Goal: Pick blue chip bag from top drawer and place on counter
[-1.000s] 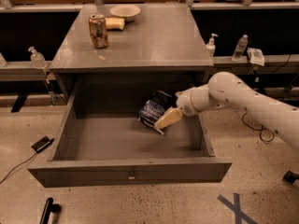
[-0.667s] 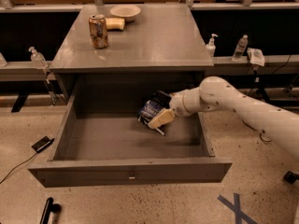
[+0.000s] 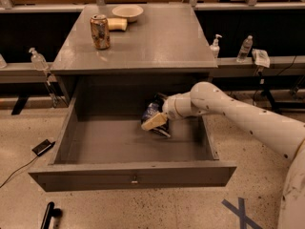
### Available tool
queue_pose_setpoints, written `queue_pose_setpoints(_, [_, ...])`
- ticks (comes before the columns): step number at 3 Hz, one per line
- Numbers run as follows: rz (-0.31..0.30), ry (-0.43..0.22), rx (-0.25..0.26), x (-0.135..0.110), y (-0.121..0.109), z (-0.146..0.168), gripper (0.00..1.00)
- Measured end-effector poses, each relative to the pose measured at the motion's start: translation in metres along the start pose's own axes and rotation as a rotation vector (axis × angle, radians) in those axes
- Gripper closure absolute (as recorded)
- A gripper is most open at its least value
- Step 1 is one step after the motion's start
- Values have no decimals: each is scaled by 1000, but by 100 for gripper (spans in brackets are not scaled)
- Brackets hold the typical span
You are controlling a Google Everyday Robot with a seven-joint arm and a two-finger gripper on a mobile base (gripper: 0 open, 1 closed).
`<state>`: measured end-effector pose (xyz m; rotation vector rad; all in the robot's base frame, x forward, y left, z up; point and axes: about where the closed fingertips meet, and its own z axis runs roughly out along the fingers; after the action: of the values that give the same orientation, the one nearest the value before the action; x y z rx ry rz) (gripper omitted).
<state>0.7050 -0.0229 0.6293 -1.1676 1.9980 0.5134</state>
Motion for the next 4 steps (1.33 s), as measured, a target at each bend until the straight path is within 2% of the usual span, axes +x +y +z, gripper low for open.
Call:
queue_pose_setpoints(2, [0, -45, -17, -5, 0, 10, 59])
queue_pose_setpoints(3, [-7, -131, -38, -19, -2, -5, 83])
queue_pose_setpoints(4, [-79, -225, -34, -49, -1, -44, 100])
